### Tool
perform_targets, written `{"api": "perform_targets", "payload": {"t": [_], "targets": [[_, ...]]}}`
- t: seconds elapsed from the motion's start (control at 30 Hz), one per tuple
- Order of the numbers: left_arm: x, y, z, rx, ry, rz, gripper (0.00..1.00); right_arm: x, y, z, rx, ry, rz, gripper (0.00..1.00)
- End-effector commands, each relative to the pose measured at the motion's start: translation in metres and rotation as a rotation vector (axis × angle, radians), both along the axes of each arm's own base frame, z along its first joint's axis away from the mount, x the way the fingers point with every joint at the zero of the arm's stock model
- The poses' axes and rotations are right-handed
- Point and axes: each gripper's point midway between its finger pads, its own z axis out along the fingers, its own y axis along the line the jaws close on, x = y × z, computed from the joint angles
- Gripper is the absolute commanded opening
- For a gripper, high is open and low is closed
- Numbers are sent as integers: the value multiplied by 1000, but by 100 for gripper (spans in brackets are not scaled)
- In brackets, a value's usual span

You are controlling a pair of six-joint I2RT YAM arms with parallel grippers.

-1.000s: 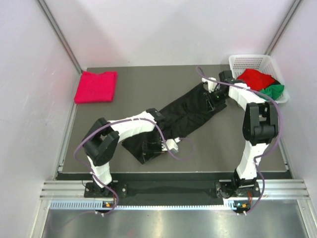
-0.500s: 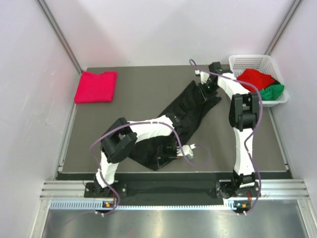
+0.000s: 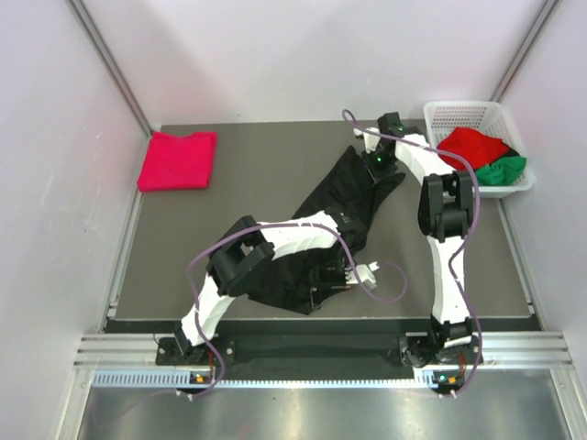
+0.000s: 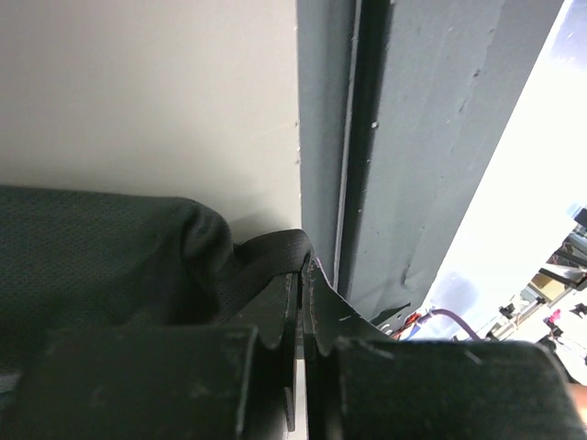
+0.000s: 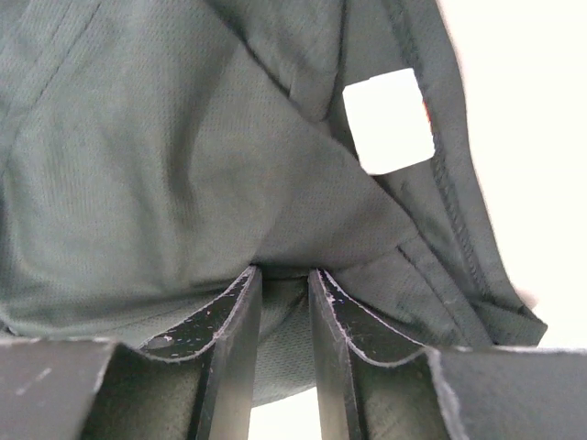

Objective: Fold and stack the t-shirts
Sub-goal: Fold the tshirt

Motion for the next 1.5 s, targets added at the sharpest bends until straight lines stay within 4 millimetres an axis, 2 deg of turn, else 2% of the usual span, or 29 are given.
{"api": "perform_targets", "payload": {"t": [0.0,0.13,0.17,0.23,0.27,0.33,0.47,0.53,0.57,0.73,0.8,1.03,1.13,1.2,1.23,1.27,1.33,1.4,1.43,1.47], "targets": [[-14,-6,15,-14,46,-6,0,-13,-1,1,-2,-16,15,28],[-19,-5,15,-9,51,-13,0,-17,-27,51,2,-134,-52,33],[-20,-5,15,-10,53,-14,0,-19,-40,70,13,-181,-90,34],[-21,-3,15,-6,46,-15,0,-25,-45,83,78,-185,-141,36],[-20,-2,15,-4,40,-19,0,-30,-55,89,104,-180,-174,37],[-18,-1,13,0,24,-24,0,-35,-56,91,179,-149,-213,39],[-15,-2,11,1,14,-25,0,-44,-62,74,228,-68,-254,39],[-15,-3,12,0,13,-19,0,-49,-57,66,248,-23,-258,40],[-15,-4,13,-4,14,-19,0,-50,-70,56,257,11,-301,40],[-17,-3,11,1,20,-11,0,-51,-69,31,292,85,-332,40],[-18,-3,11,4,25,-8,0,-49,-69,21,296,100,-342,40],[-19,0,8,13,27,-11,0,-38,-75,10,308,96,-372,41],[-21,-1,6,10,37,-7,0,-25,-73,9,334,86,-387,41],[-20,-3,4,9,40,-2,0,-19,-71,-2,348,108,-402,42],[-20,-3,3,10,41,-2,0,-9,-70,3,358,92,-400,40],[-20,-4,3,11,43,-2,0,-7,-68,-8,361,115,-404,39],[-20,-5,1,14,47,-1,0,3,-66,-8,357,95,-396,32],[-20,-7,1,8,46,-2,0,9,-62,-14,367,94,-386,23],[-19,-9,0,4,43,-3,0,17,-59,-10,373,73,-379,17],[-15,-12,0,-5,28,-5,0,20,-58,-16,373,77,-381,14]]}}
